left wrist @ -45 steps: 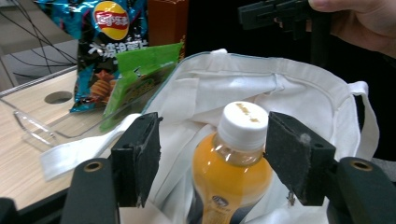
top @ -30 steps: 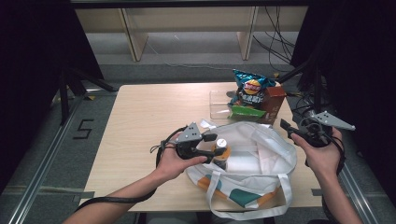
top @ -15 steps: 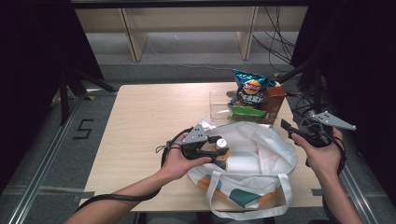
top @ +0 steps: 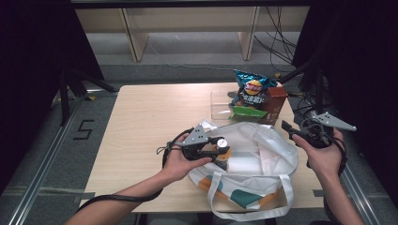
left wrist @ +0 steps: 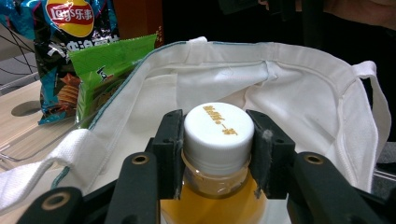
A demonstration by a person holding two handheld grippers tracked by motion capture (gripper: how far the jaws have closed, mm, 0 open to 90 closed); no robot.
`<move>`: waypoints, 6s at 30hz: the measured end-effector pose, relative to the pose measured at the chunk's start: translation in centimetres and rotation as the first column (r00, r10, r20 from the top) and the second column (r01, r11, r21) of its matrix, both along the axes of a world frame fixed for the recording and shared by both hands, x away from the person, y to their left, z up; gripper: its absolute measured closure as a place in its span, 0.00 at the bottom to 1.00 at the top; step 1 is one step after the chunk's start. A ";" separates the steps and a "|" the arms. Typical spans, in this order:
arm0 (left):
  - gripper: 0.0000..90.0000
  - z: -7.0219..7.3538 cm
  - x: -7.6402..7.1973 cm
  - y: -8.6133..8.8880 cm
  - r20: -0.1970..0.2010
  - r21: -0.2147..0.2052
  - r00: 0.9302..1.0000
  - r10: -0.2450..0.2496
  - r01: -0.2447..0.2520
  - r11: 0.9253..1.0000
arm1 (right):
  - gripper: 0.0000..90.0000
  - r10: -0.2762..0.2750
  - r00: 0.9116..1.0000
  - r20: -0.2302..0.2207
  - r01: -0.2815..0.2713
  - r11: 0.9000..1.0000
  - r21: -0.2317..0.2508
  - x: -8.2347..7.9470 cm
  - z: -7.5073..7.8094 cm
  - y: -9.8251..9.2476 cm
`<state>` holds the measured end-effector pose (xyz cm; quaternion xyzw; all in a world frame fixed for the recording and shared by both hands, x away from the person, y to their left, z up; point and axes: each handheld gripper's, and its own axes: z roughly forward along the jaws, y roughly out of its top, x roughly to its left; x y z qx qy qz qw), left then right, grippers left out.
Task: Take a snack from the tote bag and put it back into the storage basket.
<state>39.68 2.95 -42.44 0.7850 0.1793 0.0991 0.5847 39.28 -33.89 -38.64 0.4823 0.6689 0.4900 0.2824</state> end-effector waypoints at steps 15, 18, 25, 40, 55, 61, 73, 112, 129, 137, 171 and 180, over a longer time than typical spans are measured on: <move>0.65 1.5 0.3 0.5 -0.005 -0.028 1.000 -0.012 0.011 1.000 | 0.50 0.011 1.000 0.025 -0.011 1.000 -0.004 0.0 0.3 -0.2; 0.65 1.8 0.4 0.7 -0.007 -0.037 1.000 -0.014 0.013 0.999 | 0.50 0.012 1.000 0.028 -0.012 1.000 -0.009 0.0 0.3 -0.2; 0.65 2.4 0.6 0.9 -0.002 -0.043 1.000 -0.014 0.014 0.999 | 0.50 0.004 1.000 0.024 -0.004 1.000 -0.004 0.0 0.4 -0.1; 0.65 4.3 1.0 0.9 0.024 -0.071 1.000 0.015 -0.013 0.997 | 0.50 0.001 1.000 0.020 -0.001 1.000 0.005 -0.1 0.5 0.0; 0.65 5.6 1.4 1.0 0.034 -0.085 0.999 0.023 -0.020 0.996 | 0.50 -0.014 0.999 0.036 0.013 1.000 0.015 -0.1 0.3 0.2; 0.65 6.1 1.5 0.8 0.037 -0.093 0.999 0.020 -0.016 0.996 | 0.50 -0.002 1.000 0.017 0.002 1.000 0.003 -0.2 0.5 0.1; 0.65 6.8 1.8 0.7 0.040 -0.107 0.999 0.016 -0.012 0.994 | 0.50 -0.015 0.999 0.033 0.014 1.000 0.017 -0.1 0.4 0.3; 0.65 10.0 2.7 0.2 0.074 -0.120 0.997 0.011 -0.002 0.993 | 0.50 0.013 0.999 0.042 -0.013 1.000 -0.008 0.1 0.2 0.0; 0.65 11.3 3.0 0.1 0.089 -0.127 0.996 0.013 -0.002 0.992 | 0.50 0.013 0.999 0.043 -0.013 1.000 -0.009 0.1 0.2 0.0; 0.65 11.6 3.2 0.0 0.093 -0.134 0.996 0.016 -0.004 0.991 | 0.50 0.006 1.000 0.030 -0.006 1.000 -0.005 0.0 0.2 0.0; 0.65 12.7 4.7 -0.2 0.111 -0.144 0.993 0.048 -0.032 0.989 | 0.50 -0.002 1.000 0.021 0.002 1.000 0.000 0.0 0.1 0.1; 0.65 12.8 5.4 -0.2 0.111 -0.140 0.992 0.061 -0.045 0.989 | 0.50 0.004 1.000 0.016 -0.004 1.000 0.000 0.0 0.1 0.0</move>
